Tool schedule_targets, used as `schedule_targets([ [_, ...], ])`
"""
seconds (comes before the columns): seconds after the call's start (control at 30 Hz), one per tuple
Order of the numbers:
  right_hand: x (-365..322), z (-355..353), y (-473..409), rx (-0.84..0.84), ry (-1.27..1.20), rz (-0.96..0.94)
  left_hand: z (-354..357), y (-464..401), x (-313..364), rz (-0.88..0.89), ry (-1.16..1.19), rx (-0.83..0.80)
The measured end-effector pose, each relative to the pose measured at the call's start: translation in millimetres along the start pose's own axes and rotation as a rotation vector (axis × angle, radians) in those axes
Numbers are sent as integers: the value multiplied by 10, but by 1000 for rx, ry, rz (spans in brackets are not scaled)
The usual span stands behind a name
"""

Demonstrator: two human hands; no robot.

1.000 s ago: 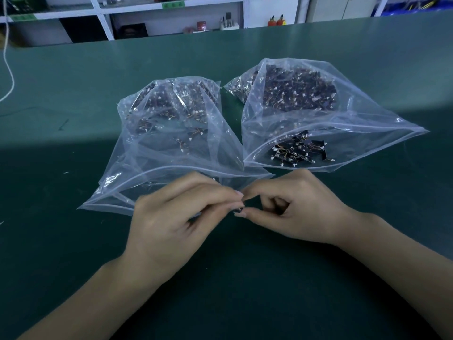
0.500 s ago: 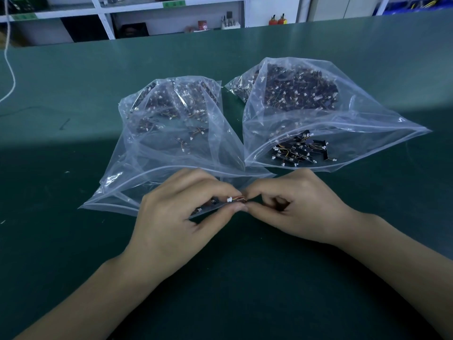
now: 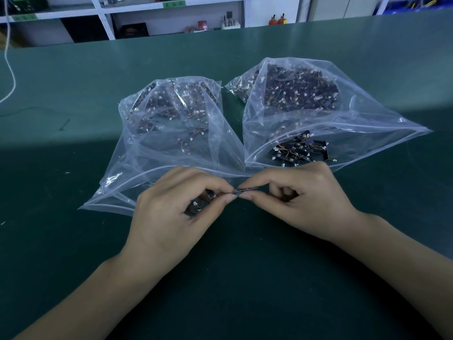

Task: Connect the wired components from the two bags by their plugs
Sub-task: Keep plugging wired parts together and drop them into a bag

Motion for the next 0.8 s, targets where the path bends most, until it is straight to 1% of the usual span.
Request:
schedule_targets([
  [0.17, -19, 3, 5, 28, -20, -27, -38, -6, 15, 18, 8, 78],
  [0.63, -23, 8, 4, 27, -68, -24, -24, -4, 12, 52, -29, 18],
  [0.8, -17, -10, 22, 68, -42, -5, -49, -16, 13, 38, -79, 40],
])
Point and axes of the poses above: each hand's wrist, its own y-axis away from the middle knuckle, its own z-axis out of the palm, x = y × z, the point moved 4 cm from there along -y, towards the middle knuckle, and after that the axes turned 5 degrees about x, right-handed, at the moved point
